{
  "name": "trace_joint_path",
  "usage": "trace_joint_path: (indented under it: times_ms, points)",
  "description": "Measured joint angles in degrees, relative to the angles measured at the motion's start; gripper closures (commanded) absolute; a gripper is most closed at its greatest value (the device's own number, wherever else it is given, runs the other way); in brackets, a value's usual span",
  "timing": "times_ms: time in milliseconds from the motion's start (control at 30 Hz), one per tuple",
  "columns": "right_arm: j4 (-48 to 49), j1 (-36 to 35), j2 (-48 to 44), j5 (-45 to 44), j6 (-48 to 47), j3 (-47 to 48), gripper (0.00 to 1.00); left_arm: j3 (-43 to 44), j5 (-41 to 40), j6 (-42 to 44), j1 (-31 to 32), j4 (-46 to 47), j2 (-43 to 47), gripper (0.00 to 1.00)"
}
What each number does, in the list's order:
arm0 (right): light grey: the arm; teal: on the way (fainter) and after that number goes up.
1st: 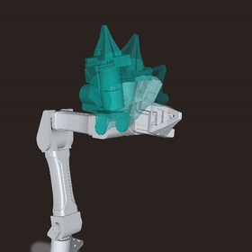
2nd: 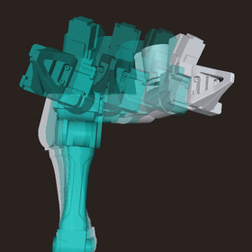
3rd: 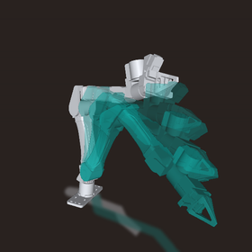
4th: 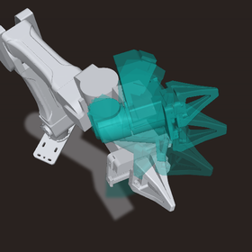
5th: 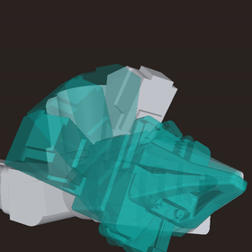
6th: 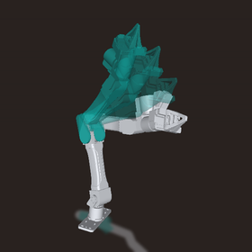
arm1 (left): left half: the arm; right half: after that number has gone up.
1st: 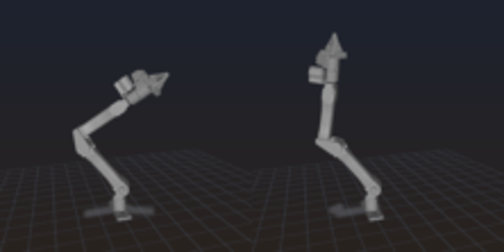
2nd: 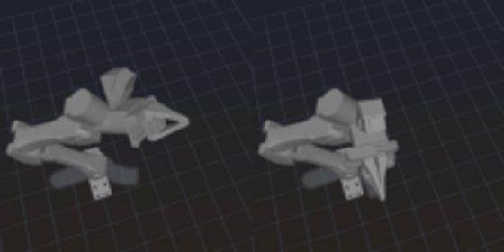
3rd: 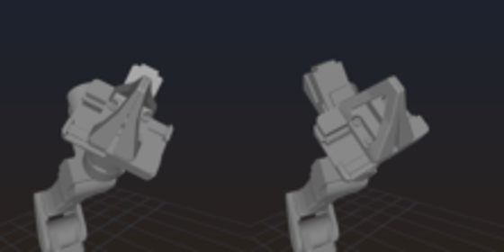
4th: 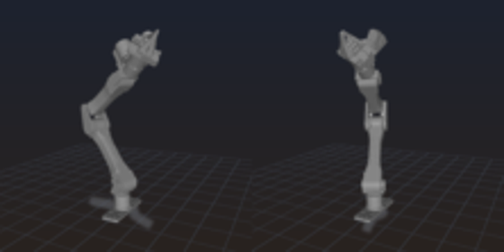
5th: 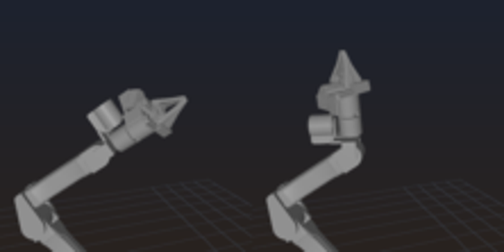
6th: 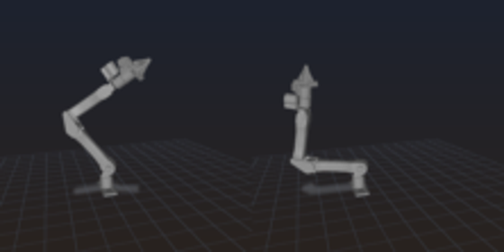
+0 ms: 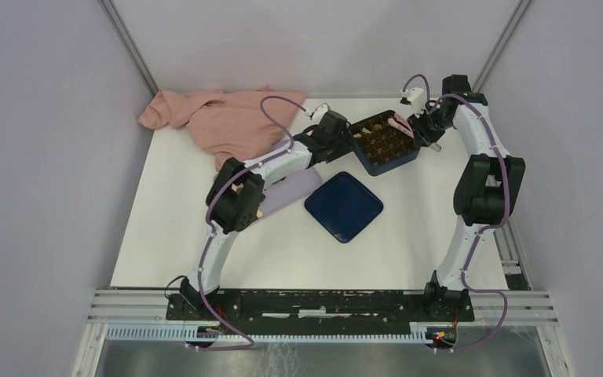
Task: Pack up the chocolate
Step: Adjust the packing box at the center of the board.
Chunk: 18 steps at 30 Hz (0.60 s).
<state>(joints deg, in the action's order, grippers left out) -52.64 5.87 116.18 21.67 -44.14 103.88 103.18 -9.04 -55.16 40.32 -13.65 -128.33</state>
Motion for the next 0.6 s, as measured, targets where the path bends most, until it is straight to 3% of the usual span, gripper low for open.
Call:
trace_joint_path:
  times_ms: [600]
  points:
    - [-0.46,0.57,2.21,-0.33,-0.74,-0.63,0.84,13.07,-1.66,-2.27,0.96,-2.75,-10.95,0.3]
